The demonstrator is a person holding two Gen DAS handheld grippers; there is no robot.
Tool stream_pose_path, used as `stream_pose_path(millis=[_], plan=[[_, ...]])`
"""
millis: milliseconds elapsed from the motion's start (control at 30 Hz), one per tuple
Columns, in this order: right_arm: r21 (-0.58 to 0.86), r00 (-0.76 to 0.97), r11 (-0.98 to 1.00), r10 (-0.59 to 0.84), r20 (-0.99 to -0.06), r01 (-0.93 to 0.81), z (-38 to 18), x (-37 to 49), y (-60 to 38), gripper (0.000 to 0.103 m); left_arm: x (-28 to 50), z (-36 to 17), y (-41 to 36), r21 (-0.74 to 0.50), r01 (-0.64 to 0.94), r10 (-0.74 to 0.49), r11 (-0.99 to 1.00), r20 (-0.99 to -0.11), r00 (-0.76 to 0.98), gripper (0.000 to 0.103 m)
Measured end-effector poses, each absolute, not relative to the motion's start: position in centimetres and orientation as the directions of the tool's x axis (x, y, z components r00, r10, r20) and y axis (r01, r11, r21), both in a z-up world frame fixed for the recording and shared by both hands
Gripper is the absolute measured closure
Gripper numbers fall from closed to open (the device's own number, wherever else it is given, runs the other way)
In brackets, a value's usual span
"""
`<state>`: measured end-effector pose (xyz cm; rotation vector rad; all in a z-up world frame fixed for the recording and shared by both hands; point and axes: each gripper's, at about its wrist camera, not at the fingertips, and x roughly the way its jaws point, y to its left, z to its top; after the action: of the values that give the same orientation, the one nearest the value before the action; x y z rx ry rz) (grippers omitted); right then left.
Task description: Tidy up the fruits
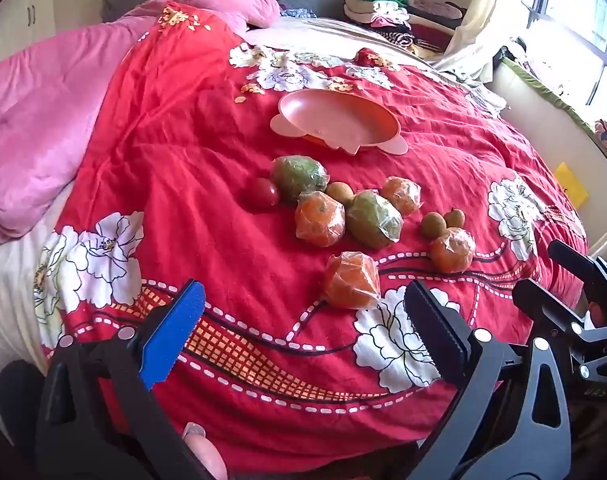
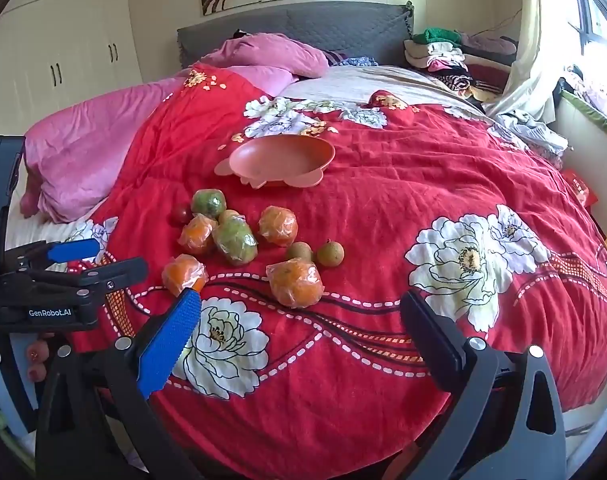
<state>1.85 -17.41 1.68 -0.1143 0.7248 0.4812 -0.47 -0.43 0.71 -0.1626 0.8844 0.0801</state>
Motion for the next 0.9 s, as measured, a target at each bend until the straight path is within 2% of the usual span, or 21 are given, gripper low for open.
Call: stream_pose_path(millis=[900], plan=[[0.058,0.650,0.886,0.381,-0.658,-0.461,1.92,1.67,-17.51,0.004,-0.70,1.11,-0.50,-0.108,-0.131,0.002,0.985,-0.764,0.645,0.009]])
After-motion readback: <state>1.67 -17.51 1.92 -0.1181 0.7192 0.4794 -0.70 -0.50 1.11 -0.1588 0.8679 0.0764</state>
